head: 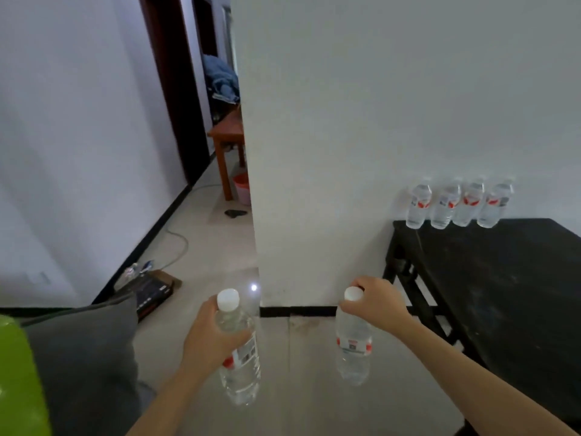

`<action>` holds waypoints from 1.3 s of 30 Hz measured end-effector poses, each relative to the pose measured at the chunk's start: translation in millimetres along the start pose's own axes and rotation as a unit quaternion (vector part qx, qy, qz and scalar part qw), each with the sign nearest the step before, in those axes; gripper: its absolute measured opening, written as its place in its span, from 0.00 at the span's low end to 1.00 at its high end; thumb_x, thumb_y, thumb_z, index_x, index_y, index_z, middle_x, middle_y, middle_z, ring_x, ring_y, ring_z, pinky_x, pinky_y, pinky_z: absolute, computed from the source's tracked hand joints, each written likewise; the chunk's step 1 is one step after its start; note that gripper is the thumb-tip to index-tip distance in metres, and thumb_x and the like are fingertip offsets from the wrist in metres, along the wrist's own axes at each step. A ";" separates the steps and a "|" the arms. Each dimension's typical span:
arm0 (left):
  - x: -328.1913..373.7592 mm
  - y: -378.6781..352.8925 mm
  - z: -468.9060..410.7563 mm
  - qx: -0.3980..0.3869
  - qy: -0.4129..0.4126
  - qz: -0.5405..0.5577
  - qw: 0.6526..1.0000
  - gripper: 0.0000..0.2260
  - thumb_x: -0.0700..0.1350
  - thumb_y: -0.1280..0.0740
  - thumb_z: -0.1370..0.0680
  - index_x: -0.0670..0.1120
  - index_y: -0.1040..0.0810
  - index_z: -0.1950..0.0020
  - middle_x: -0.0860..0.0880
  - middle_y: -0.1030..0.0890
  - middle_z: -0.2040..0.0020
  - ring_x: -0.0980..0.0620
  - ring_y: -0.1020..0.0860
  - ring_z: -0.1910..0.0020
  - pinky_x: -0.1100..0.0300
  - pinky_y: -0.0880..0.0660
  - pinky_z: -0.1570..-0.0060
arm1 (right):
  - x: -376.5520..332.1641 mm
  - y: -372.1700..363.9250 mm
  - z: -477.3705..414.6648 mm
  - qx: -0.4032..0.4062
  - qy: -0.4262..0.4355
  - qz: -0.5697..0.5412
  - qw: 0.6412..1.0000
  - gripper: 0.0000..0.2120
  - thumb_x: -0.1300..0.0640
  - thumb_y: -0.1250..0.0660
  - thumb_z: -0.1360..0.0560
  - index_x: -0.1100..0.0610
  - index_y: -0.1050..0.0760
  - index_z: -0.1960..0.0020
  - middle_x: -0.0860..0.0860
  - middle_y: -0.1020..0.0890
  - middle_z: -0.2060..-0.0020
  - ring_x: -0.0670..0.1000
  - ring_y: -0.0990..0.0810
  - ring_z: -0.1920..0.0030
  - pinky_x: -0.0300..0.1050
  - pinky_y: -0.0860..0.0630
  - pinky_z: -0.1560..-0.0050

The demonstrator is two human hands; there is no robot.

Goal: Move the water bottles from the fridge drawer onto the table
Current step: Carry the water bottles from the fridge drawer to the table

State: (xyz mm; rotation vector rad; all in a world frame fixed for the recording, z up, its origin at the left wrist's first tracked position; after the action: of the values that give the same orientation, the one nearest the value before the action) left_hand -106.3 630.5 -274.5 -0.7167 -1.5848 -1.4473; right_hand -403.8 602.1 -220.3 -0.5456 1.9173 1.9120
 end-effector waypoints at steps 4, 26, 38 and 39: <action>38.1 -0.9 -76.0 0.012 -0.040 0.009 0.999 0.31 0.61 0.27 0.46 0.52 0.29 0.48 0.49 0.21 0.53 0.49 0.21 0.54 0.48 0.22 0.52 | 4.9 16.1 -67.9 0.027 -0.022 -0.021 0.999 0.11 0.47 0.31 0.30 0.51 0.31 0.55 0.45 0.26 0.62 0.47 0.26 0.58 0.40 0.30 0.58; 235.6 -305.3 -380.1 -0.273 -0.165 0.061 0.946 0.12 0.38 0.27 0.33 0.47 0.30 0.64 0.45 0.23 0.66 0.50 0.25 0.67 0.61 0.31 0.65 | 217.2 133.3 -204.4 0.190 -0.385 -0.019 0.903 0.09 0.49 0.30 0.30 0.49 0.29 0.54 0.45 0.22 0.62 0.44 0.22 0.61 0.37 0.25 0.60; 301.8 -527.3 -344.1 -0.388 -0.214 0.027 0.896 0.22 0.39 0.23 0.37 0.51 0.29 0.50 0.47 0.23 0.52 0.48 0.23 0.53 0.56 0.29 0.54 | 370.1 194.3 -186.6 0.198 -0.450 0.003 0.871 0.09 0.48 0.29 0.30 0.49 0.28 0.57 0.46 0.23 0.62 0.43 0.24 0.62 0.34 0.29 0.63; 313.0 -539.0 -341.9 -0.382 -0.224 0.028 0.896 0.21 0.40 0.23 0.37 0.52 0.30 0.52 0.48 0.23 0.52 0.48 0.23 0.54 0.57 0.29 0.55 | 383.9 202.5 -186.7 0.198 -0.452 0.007 0.870 0.09 0.48 0.29 0.30 0.49 0.28 0.57 0.46 0.23 0.62 0.43 0.24 0.62 0.34 0.28 0.62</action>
State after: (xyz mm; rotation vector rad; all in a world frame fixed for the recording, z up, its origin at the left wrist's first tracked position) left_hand -645.0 166.6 -276.9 -1.6325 -1.2510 -1.9727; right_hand -835.7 412.4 -246.5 0.4349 1.5529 1.3151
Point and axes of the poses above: each hand's wrist, its own z-axis away from the middle knuckle, its own y-axis out of the back of the hand, x = y × z, the point moved 9 cm from there along -z, towards the middle knuckle
